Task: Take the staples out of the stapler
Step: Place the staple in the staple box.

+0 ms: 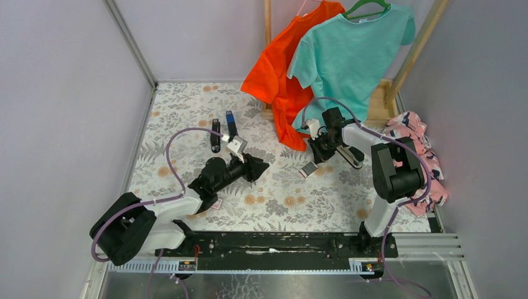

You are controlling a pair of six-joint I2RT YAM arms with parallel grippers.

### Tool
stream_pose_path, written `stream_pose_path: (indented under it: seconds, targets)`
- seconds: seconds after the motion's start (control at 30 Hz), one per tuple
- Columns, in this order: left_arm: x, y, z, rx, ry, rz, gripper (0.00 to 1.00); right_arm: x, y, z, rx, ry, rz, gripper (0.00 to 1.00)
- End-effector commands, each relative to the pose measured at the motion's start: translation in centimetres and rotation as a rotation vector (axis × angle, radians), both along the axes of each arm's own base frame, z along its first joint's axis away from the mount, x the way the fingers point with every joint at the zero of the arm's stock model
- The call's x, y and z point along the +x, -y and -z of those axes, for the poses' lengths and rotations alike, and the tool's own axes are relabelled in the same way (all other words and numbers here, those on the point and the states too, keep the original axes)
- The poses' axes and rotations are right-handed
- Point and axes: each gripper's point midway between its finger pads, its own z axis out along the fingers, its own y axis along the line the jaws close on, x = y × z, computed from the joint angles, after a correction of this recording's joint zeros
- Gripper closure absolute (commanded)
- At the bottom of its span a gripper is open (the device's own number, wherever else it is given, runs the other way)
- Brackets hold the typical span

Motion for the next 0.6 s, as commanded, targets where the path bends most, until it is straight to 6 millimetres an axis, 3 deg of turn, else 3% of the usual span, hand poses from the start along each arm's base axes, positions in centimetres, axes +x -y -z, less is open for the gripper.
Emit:
stream_pose_path:
  seconds: [0.0,0.3,0.57]
  targets:
    - [0.1,0.0,-1.1,-0.035,0.045,0.002,0.56,-0.3,-0.9,-1.3,0.028,0.012,-0.037,0.94]
    - [0.1,0.0,-1.2,-0.033,0.047,0.001,0.56,-0.6,-1.0,-0.7,0.01,-0.006,-0.047,0.93]
    - [0.0,-0.5,-0.9,0.058,0.013,0.003,0.53,0.6,-0.6,-3.8,0.012,0.099,-0.029,0.88]
